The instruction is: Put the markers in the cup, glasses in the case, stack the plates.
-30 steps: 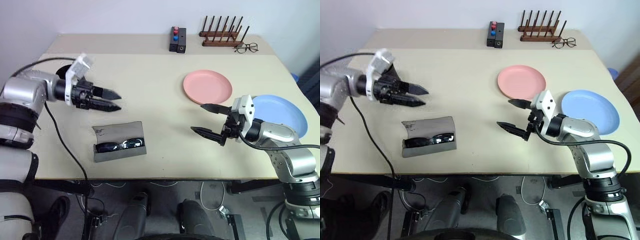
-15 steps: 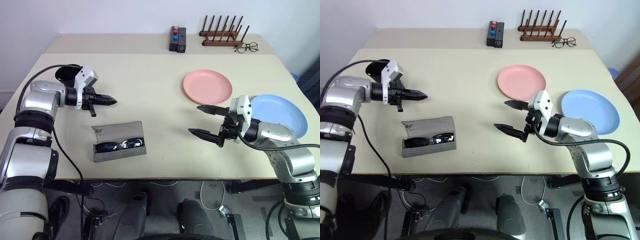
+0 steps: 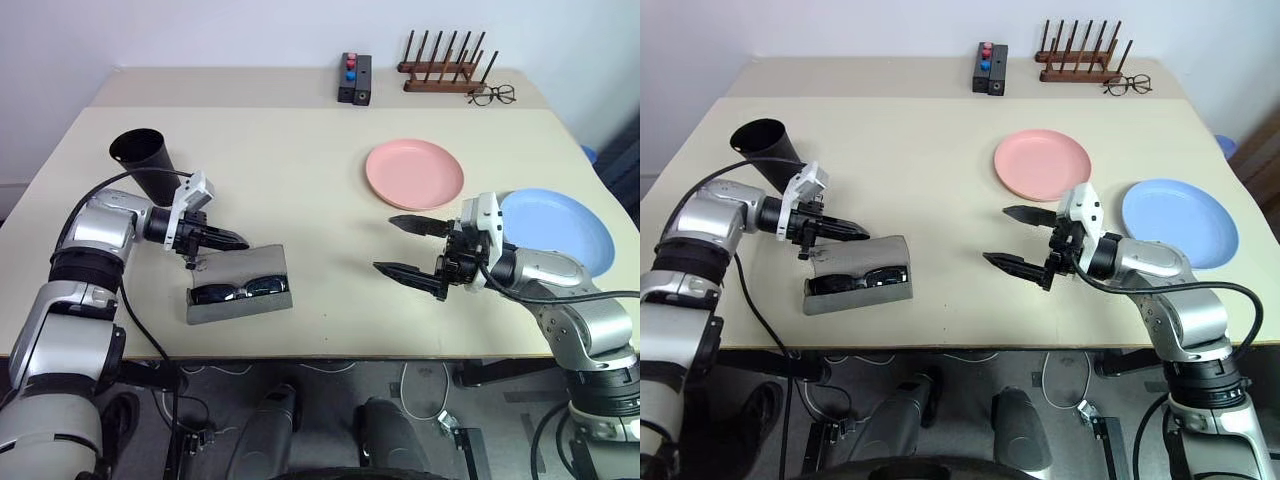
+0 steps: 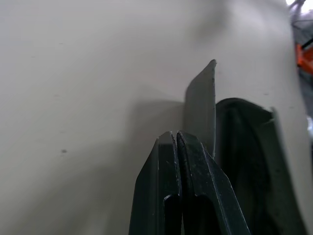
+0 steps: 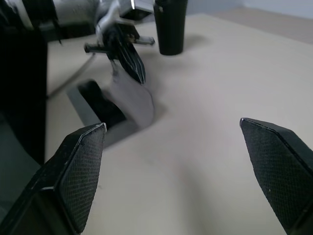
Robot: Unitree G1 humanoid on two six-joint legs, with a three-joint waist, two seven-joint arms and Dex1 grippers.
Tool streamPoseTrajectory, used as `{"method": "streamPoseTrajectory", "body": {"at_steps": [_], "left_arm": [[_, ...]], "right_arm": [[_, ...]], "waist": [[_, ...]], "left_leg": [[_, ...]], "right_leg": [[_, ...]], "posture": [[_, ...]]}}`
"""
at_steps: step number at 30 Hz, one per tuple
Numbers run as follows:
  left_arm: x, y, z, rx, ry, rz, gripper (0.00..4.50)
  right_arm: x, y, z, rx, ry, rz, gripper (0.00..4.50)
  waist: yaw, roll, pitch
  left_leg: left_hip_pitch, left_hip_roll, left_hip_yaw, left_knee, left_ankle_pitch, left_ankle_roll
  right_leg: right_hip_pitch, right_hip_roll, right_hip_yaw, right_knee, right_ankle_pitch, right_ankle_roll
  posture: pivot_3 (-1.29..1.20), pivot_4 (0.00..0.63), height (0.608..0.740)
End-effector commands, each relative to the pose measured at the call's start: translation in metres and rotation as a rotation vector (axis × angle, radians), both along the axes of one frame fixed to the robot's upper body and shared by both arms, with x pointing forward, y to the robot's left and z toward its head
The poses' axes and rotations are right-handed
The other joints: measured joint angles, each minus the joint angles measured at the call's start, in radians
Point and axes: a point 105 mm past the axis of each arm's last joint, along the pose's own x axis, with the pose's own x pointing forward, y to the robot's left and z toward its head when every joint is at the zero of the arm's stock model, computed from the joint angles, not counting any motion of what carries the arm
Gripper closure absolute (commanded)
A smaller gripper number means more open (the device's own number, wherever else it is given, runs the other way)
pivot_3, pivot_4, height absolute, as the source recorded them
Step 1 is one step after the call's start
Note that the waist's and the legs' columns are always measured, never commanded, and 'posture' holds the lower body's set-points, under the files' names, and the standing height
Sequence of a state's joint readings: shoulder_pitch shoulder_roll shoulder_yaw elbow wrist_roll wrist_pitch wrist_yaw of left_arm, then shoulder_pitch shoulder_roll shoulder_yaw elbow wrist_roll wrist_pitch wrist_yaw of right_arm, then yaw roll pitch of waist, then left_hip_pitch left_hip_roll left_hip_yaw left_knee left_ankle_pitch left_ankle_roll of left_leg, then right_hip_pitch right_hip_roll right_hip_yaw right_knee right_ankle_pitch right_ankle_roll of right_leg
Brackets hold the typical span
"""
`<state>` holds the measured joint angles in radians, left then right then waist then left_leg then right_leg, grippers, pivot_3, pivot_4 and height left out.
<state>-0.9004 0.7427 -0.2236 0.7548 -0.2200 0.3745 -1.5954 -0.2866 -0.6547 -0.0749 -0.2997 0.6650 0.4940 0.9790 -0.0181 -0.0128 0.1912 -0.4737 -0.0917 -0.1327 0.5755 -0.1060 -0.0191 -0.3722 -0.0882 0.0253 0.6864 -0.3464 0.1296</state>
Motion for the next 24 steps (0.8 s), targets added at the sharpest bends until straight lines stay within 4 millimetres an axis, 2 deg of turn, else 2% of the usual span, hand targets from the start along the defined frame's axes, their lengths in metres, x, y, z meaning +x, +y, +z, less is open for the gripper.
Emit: {"method": "streamPoseTrajectory", "body": {"at_steps": [1,4,9,17,24], "left_arm": [[-0.004,0.0,0.016,-0.037,-0.026,-0.016,4.45],[-0.01,-0.004,0.019,-0.073,0.002,-0.031,4.45],[-0.025,-0.003,0.008,-0.06,0.048,-0.06,4.45],[-0.04,-0.01,0.009,-0.056,0.083,-0.109,4.45],[-0.055,-0.015,-0.001,-0.031,0.126,-0.144,4.45]], "right_arm": [[-0.008,0.002,0.016,0.045,-0.044,0.03,0.0],[-0.01,0.003,0.016,0.054,-0.029,0.042,0.0],[-0.008,0.005,0.019,0.055,-0.021,0.044,0.0],[-0.008,0.008,0.022,0.047,-0.024,0.039,0.0],[-0.005,0.004,0.019,0.032,-0.033,0.016,0.0]], "waist": [[0.0,0.0,0.0],[0.0,0.0,0.0],[0.0,0.0,0.0],[0.002,0.001,0.0],[0.002,0.001,-0.001]], "left_leg": [[0.0,0.0,0.0,0.0,0.0,0.0],[0.0,0.0,0.0,0.0,0.0,0.0],[0.0,0.0,0.0,0.0,0.0,0.0],[0.0,0.0,0.0,0.0,0.0,0.0],[0.0,0.0,0.0,0.0,0.0,0.0]], "right_leg": [[0.0,0.0,0.0,0.0,0.0,0.0],[0.0,0.0,0.0,0.0,0.0,0.0],[-0.001,0.0,0.0,0.0,0.0,0.0],[-0.002,-0.001,0.0,-0.001,-0.001,-0.001],[-0.002,-0.001,0.0,-0.001,-0.001,-0.003]], "posture": [[0.0,0.15,0.74],[0.0,0.15,0.74],[0.0,0.15,0.74],[0.0,0.15,0.74],[0.0,0.15,0.74]]}}
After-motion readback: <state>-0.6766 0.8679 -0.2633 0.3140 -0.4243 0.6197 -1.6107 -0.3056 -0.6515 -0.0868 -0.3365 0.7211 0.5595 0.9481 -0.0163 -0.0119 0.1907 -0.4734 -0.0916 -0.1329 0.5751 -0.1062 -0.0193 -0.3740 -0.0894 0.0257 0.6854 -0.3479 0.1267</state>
